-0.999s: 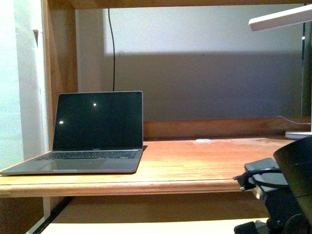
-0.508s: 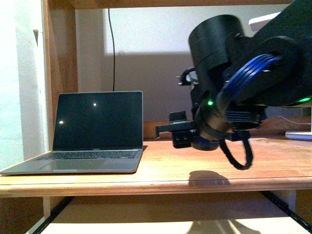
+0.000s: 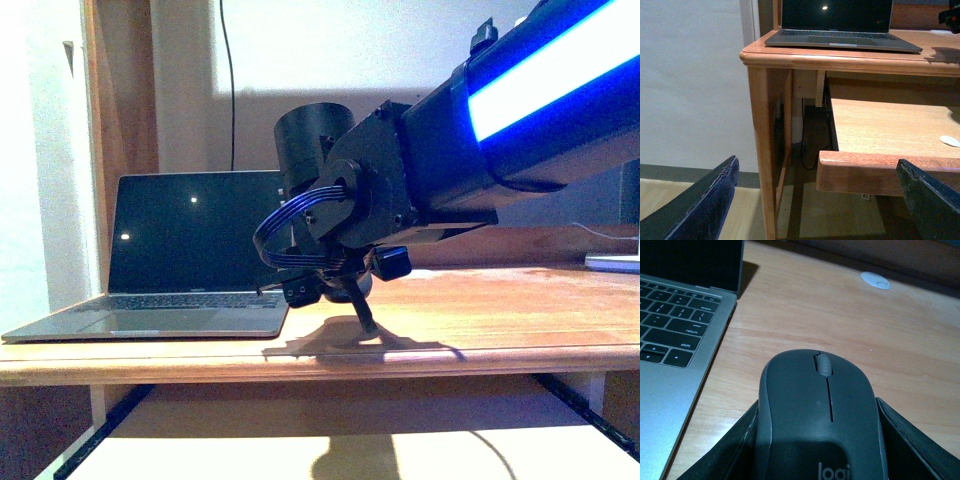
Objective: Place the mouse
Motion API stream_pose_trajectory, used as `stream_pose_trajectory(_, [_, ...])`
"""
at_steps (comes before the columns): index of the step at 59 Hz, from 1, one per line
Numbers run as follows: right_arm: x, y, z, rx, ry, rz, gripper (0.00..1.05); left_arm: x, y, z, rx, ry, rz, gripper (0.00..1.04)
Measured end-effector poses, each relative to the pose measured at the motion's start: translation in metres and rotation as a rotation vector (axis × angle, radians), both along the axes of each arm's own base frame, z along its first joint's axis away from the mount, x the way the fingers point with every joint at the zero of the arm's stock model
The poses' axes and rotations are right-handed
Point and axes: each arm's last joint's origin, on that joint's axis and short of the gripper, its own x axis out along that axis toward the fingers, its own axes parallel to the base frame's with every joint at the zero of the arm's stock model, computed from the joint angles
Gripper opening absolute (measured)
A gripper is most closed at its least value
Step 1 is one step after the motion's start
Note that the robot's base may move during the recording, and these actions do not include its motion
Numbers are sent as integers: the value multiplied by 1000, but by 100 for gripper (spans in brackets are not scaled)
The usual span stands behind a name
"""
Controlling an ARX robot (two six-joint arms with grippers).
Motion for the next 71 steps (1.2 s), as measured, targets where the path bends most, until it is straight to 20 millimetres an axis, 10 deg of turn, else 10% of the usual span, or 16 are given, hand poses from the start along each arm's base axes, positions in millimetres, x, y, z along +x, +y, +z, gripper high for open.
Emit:
stream_pose_trajectory(35, [26,-2,-24,-178,68,-56,58,0,0,0,0,0,0,97])
stream_pose_trajectory(54, [29,-6,-19,-92,53,-23,98,0,0,0,0,0,0,97])
stream_pose_trajectory(71, [-6,-69,29,148,-73,88,97,0,0,0,0,0,0,97])
